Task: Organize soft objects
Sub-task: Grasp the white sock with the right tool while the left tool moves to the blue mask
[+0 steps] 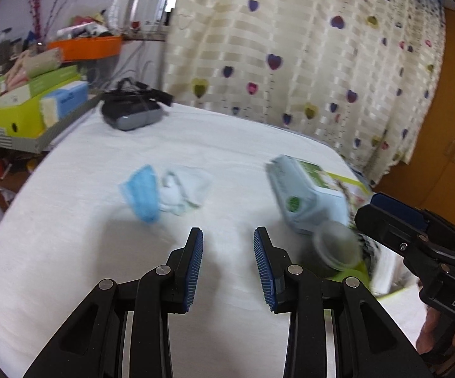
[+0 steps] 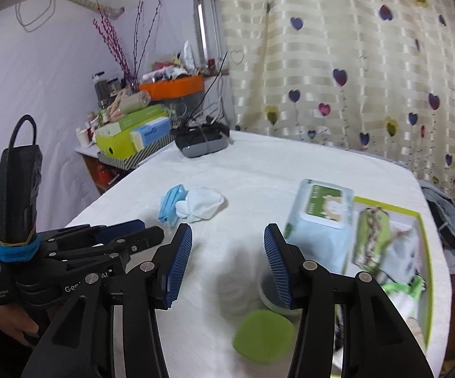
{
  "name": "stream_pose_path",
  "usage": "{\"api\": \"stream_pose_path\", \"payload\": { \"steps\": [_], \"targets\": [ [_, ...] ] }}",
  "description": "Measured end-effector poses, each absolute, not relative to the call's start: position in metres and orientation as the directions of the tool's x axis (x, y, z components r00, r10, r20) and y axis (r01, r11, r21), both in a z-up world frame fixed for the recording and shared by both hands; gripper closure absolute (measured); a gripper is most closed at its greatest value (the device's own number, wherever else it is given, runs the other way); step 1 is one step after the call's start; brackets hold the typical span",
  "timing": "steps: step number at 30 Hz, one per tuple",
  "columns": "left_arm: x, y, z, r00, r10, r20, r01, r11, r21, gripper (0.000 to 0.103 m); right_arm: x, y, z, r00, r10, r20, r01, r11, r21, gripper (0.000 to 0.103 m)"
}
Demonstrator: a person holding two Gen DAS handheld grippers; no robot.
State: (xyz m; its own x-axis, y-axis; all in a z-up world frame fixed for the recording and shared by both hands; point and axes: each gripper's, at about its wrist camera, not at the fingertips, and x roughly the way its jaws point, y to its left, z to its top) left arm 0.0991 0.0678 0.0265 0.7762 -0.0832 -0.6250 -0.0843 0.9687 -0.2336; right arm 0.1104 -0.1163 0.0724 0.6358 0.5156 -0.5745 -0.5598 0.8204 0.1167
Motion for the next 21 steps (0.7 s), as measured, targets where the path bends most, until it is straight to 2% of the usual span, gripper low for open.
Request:
{"api": "stream_pose_path", "payload": {
  "steps": [8,13,21],
  "targets": [
    [0.12,0.126,0.021,0.772,-0.007,-0.635,-0.168,0.962,-0.215,0.071,0.15,-0.055,0.057,0.56,0.521,-0.644,-0.587,0.798,0.135,0.054],
    [0.143,0.15,0.008,0.746,-0.022,-0.665,-0.17,0.96,-0.222,0.071,0.18,-0.022,0.043,0.52,0.488,-0.701,-0.577,0.806,0.133,0.054],
    [0.167,0.165,-0.005,0.716,-0.048,-0.696,-0.154,0.962,-0.224,0.071,0.228,0.002,0.011,0.465,0.451,-0.761,-0.466,0.856,0.223,0.054]
  ]
}}
